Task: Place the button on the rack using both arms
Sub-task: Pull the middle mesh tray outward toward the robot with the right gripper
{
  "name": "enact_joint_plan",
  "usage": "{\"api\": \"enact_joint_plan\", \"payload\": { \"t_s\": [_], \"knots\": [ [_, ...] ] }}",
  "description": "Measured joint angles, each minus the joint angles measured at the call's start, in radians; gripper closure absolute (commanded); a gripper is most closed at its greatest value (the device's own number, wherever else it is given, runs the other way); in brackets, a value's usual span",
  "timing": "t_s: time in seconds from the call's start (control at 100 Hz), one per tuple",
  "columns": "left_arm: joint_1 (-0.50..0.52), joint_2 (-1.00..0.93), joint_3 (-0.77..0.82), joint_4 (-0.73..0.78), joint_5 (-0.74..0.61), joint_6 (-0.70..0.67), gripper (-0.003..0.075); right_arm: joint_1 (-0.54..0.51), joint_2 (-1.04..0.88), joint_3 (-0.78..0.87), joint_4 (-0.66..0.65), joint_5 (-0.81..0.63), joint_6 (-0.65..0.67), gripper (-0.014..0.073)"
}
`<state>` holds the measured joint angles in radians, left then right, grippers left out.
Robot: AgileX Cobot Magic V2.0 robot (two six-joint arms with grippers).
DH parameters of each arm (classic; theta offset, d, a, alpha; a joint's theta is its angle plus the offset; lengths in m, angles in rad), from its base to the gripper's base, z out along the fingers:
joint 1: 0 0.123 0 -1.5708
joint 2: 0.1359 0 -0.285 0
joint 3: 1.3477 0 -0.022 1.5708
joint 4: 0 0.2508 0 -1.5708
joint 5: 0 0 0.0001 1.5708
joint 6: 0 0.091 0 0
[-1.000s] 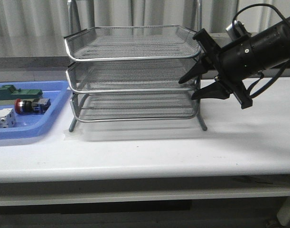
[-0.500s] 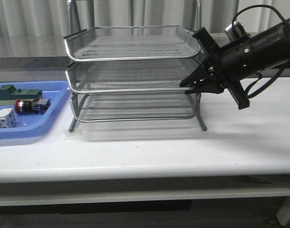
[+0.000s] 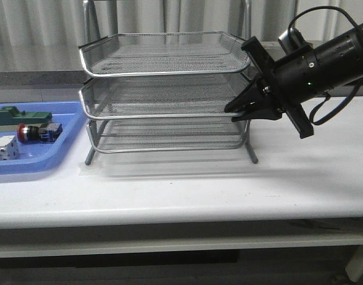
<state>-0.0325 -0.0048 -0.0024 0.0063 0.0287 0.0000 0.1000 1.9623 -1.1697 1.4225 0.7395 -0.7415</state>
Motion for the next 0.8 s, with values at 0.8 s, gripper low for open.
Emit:
{"api": "enact_joint_plan", "payload": {
  "t_s": [0.8],
  "knots": [
    [0.000,0.000,0.000,0.000,0.000,0.000,0.0741,0.002,-0.234,0.297,-0.076,0.013,0.000,0.0468]
  ]
}}
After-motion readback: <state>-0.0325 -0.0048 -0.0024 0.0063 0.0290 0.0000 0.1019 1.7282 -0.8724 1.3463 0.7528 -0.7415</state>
